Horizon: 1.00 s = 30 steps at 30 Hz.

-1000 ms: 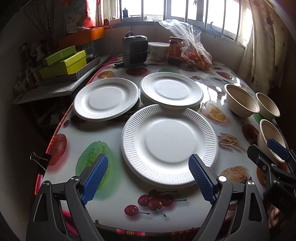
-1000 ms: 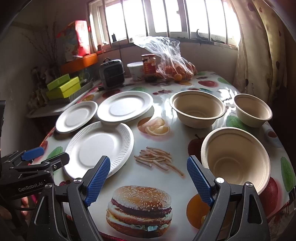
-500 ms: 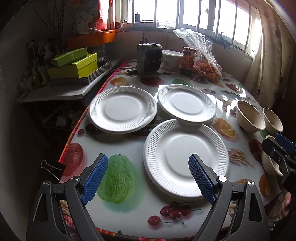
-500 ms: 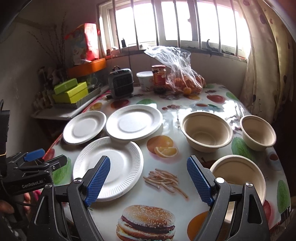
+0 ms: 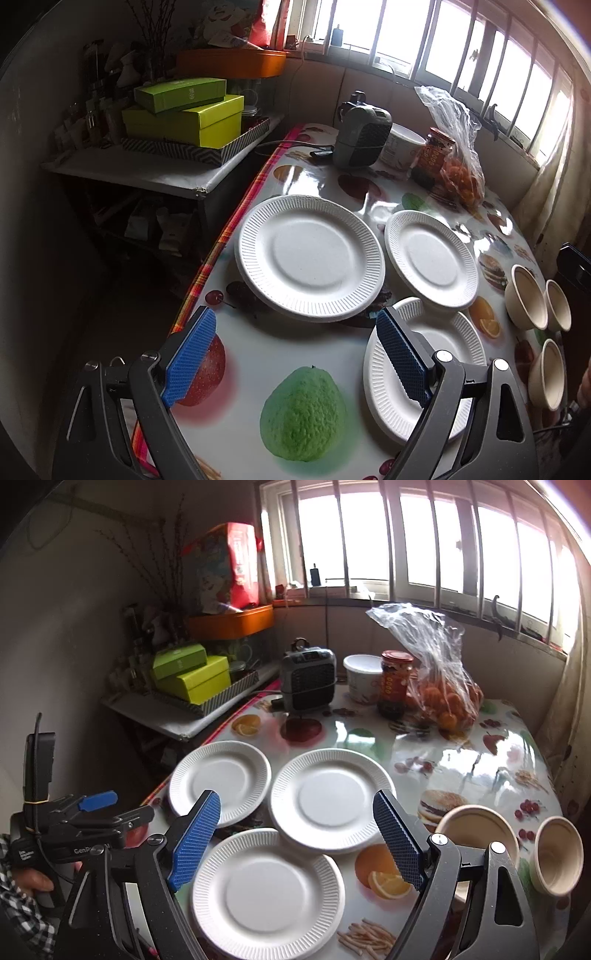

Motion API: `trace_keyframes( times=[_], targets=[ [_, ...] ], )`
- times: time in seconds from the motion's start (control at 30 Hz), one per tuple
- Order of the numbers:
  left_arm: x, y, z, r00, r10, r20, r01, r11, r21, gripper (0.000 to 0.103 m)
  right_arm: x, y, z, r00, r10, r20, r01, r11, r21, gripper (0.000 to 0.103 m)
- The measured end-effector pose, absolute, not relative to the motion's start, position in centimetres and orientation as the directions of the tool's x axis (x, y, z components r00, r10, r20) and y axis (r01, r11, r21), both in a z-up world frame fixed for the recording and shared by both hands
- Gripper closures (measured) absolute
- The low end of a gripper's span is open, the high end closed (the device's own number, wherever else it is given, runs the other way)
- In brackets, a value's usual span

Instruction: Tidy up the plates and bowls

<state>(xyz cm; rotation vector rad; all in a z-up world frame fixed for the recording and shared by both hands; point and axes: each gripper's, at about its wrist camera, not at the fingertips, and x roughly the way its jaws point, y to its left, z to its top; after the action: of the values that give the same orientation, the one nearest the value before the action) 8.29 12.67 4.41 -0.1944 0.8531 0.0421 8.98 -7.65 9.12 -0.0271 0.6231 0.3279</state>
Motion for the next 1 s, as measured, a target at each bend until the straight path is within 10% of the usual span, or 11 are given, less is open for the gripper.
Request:
trace_keyframes(
  times=[0.47, 1.0],
  targets=[
    [11.8, 18.3, 3.2, 0.632, 0.001, -0.775, -0.237, 0.952, -0.192, 0.016, 21.6, 0.9, 7.2, 0.555, 0.451, -0.699, -0.445, 0.871, 0.208, 0.018],
    [15.2, 19.8, -1.0, 0.538, -0.147, -0.830, -0.251, 0.912, -0.324, 0.045, 29.7, 2.8, -0.7, 0.357, 0.408, -0.840, -0.396, 0.881, 0.259, 0.048]
  ],
)
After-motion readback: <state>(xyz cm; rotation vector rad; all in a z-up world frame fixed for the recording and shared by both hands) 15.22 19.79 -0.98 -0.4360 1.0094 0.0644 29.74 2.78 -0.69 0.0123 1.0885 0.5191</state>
